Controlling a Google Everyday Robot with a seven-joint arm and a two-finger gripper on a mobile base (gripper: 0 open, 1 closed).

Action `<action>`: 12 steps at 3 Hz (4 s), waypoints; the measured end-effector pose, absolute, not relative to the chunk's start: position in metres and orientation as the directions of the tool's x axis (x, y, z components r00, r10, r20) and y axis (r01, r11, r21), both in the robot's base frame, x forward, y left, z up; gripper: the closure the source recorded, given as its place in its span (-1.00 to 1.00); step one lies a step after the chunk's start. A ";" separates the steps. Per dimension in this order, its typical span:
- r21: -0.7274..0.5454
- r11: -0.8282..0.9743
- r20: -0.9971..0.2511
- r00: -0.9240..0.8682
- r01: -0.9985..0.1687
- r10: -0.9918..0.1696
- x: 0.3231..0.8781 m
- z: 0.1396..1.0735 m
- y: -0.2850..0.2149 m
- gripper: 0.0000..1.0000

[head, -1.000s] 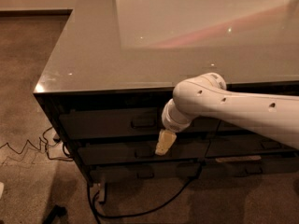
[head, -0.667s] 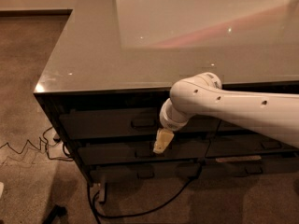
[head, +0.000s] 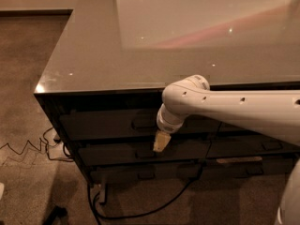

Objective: Open top drawer

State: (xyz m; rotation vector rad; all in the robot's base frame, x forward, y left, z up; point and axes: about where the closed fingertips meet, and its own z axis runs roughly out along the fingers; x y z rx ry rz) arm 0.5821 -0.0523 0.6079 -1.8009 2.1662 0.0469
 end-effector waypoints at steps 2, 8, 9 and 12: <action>-0.178 0.204 -0.265 -0.152 -0.963 -0.952 0.582 0.616 -0.052 0.30; -0.173 0.204 -0.255 -0.156 -0.964 -0.954 0.581 0.634 -0.057 0.16; -0.173 0.203 -0.255 -0.156 -0.964 -0.954 0.581 0.634 -0.057 -0.30; -0.173 0.174 -0.232 -0.131 -0.969 -0.964 0.557 0.619 -0.062 -1.00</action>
Offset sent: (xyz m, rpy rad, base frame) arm -0.0048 -0.0306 -0.0456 -0.1267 0.0960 -0.0183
